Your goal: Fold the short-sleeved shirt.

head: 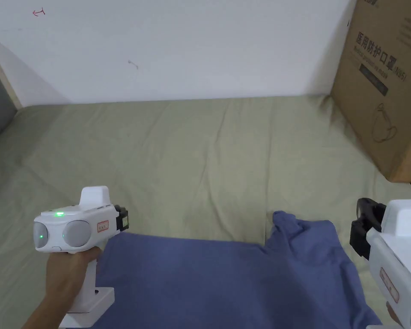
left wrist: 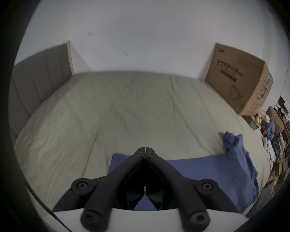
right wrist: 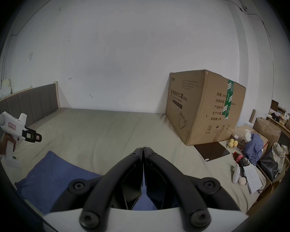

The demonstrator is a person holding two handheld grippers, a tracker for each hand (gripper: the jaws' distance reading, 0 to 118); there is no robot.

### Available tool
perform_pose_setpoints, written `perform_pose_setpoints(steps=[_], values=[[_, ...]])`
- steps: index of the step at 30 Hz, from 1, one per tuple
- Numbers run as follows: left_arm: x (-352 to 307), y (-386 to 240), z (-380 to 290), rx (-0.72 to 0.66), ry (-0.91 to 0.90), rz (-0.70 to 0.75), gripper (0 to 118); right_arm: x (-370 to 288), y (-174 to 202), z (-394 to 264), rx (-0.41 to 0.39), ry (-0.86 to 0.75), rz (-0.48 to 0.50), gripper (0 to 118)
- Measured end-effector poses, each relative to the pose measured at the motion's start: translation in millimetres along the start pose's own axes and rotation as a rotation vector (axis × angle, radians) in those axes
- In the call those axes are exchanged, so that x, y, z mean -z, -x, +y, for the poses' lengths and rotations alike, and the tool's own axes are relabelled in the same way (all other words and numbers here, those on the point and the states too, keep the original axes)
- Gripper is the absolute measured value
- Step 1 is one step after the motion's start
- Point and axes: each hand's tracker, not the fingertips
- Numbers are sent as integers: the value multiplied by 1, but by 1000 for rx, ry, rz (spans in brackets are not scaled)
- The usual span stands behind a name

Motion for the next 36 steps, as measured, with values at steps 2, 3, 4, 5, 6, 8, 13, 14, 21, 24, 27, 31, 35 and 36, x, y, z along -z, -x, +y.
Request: perform_pose_setpoints(steps=[2, 3, 4, 5, 6, 8, 13, 14, 21, 24, 27, 31, 35, 36], values=[[24, 11, 3, -18, 54, -6, 8, 14, 0, -3, -8, 17, -4, 0], [36, 17, 4, -10, 98, 17, 16, 22, 1, -5, -10, 27, -4, 0], [47, 20, 3, -5, 127, 37, 44, 28, 0, -6, -12, 36, -3, 0], [56, 22, 2, 3, 163, 62, 72, 33, 0, -8, -14, 45, -3, 0], [66, 25, 0, 12, 185, 92, 92, 41, 1, -11, -17, 52, -3, 0], [80, 31, -3, 21, 191, 104, 107, 52, 0, -15, -19, 68, -5, 0], [116, 44, -12, 15, 298, 119, 83, 72, -4, -27, -7, 116, -7, 0], [123, 45, -16, 20, 323, 126, 68, 74, -4, -30, -5, 127, -6, 0], [108, 25, -20, 37, 283, 84, 1, 93, -20, -42, 60, 218, -8, 1], [86, 19, -17, 28, 180, 65, 0, 114, -30, -52, 92, 312, -23, 22], [52, 15, -12, -8, 98, 21, 0, 146, -43, -70, 110, 429, 10, 86], [23, 16, -6, 20, 65, 1, 0, 180, -44, -97, 98, 547, 9, 94], [6, 12, -3, 24, 41, 1, 0, 204, -35, -117, 69, 677, 2, 93], [4, 12, -3, 22, 37, -1, 0, 208, -33, -122, 74, 688, 6, 89]])
